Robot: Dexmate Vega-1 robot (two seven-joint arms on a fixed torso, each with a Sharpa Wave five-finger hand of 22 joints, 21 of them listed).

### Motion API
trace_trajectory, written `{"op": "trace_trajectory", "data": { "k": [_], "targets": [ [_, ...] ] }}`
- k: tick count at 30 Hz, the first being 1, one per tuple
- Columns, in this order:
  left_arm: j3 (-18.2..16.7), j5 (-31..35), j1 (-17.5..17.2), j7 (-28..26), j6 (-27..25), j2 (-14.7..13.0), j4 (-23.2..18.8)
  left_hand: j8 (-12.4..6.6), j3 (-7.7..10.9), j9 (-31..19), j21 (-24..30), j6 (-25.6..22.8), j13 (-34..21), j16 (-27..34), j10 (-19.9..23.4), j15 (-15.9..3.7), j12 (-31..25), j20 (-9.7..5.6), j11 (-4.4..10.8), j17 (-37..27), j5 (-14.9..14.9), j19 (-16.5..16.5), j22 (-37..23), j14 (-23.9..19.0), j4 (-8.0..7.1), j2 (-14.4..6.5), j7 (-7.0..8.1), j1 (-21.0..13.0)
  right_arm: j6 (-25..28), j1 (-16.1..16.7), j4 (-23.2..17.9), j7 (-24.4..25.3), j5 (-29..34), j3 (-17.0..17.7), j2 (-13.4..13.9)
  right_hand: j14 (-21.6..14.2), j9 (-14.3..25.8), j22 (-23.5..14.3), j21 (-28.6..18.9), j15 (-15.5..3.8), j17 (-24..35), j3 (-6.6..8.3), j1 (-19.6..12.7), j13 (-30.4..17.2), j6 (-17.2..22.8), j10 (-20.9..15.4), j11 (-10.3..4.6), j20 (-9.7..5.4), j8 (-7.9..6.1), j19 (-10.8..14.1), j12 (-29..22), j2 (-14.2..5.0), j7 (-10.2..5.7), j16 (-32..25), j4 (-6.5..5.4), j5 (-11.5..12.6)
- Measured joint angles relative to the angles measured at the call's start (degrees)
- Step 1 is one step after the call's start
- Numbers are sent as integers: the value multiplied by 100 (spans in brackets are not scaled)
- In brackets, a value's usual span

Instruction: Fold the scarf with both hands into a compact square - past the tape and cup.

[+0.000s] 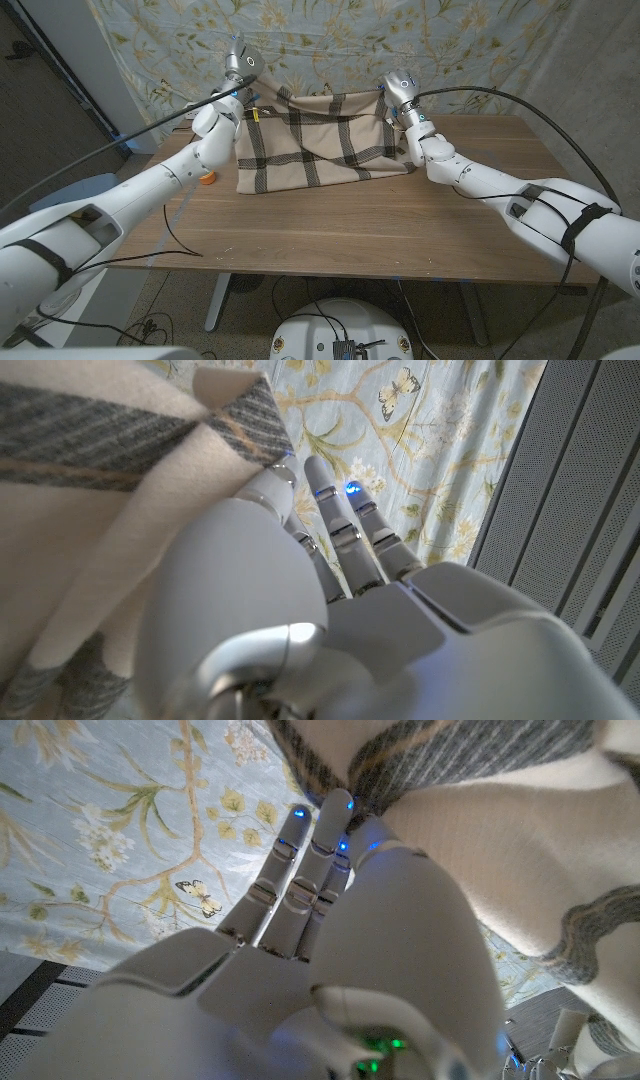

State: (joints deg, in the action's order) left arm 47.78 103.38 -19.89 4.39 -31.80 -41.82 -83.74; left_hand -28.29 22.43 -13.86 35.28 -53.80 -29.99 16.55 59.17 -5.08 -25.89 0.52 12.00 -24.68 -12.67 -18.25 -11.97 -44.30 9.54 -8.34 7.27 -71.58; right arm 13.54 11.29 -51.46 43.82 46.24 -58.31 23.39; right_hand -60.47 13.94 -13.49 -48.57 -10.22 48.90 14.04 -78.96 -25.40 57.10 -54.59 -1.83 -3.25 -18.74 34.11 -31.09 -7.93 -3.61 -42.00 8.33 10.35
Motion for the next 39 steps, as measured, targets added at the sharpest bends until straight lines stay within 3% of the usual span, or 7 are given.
{"op": "trace_trajectory", "data": {
  "k": [4,9,13,19,26,32,39],
  "targets": [
    [254,385,191,512,4,137,305,463,125,247,81,338,325,-131,-260,71,383,10,21,52,-153,68,26,188,81,108,208,-216,95,-157,146,-238,-64,-186,-71,277,-22,85,-119,80,-279,99,-106,69,-271,262,83,18,209,-223,224,-108,-59,435,-29,0],
    [485,695,384,1147,36,328,650,1201,57,335,160,1064,708,-323,-741,119,901,15,15,129,-165,240,52,530,-36,157,5,-216,268,-320,51,-612,-101,-385,-62,1222,-127,245,-431,314,-1126,240,-177,455,-1424,1562,-136,51,765,-771,1047,-178,-203,1741,19,2],
    [624,850,524,1740,121,470,865,1818,4,364,160,2380,1260,-618,-1980,203,1478,197,-118,587,71,645,63,1518,-471,62,-330,967,464,-478,-144,-1354,-149,-518,-8,2621,-234,359,-347,646,-1949,37,678,759,-2975,2776,-108,77,874,-1352,1863,-10,-86,2810,-381,2],
    [802,868,704,2578,264,629,1110,1859,-121,357,132,4078,1827,-639,-3960,268,1574,468,-744,1096,252,1036,62,2789,-1068,-77,-647,2508,635,-676,-370,-2305,-218,-678,59,4048,-287,391,46,775,-2410,-181,1622,1058,-4648,4248,73,173,881,-1829,2140,60,38,3142,-673,28],
    [927,547,804,3031,297,712,1146,1794,-83,357,133,4163,1901,-477,-4081,279,1456,548,-730,1202,252,1048,62,2690,-1420,-265,-375,3104,732,-725,-773,-3533,-259,-711,271,3820,-303,391,166,776,-2622,-120,1875,1205,-3658,3677,-26,254,501,-1679,1860,-49,-204,2935,-734,69],
    [831,65,630,2879,141,634,795,1703,-10,331,181,3878,1891,-339,-3683,262,1326,597,-589,1271,252,998,63,2165,-1735,-217,-183,3574,709,-539,-1299,-3953,-306,-546,564,3682,-293,380,222,776,-2685,-125,2284,1264,-3406,3488,13,263,475,-1586,1850,-134,-212,2851,-940,69],
    [415,-856,197,2474,-44,485,85,1702,-463,331,115,3681,1864,-407,-3578,259,1287,824,-659,1348,273,1081,79,2180,-1882,353,-128,4369,669,-203,-1981,-4284,-387,-262,900,3605,-286,373,265,762,-2712,-187,2551,1291,-3376,3460,41,297,511,-1559,1850,-150,-182,2821,-1112,45]
  ]
}}
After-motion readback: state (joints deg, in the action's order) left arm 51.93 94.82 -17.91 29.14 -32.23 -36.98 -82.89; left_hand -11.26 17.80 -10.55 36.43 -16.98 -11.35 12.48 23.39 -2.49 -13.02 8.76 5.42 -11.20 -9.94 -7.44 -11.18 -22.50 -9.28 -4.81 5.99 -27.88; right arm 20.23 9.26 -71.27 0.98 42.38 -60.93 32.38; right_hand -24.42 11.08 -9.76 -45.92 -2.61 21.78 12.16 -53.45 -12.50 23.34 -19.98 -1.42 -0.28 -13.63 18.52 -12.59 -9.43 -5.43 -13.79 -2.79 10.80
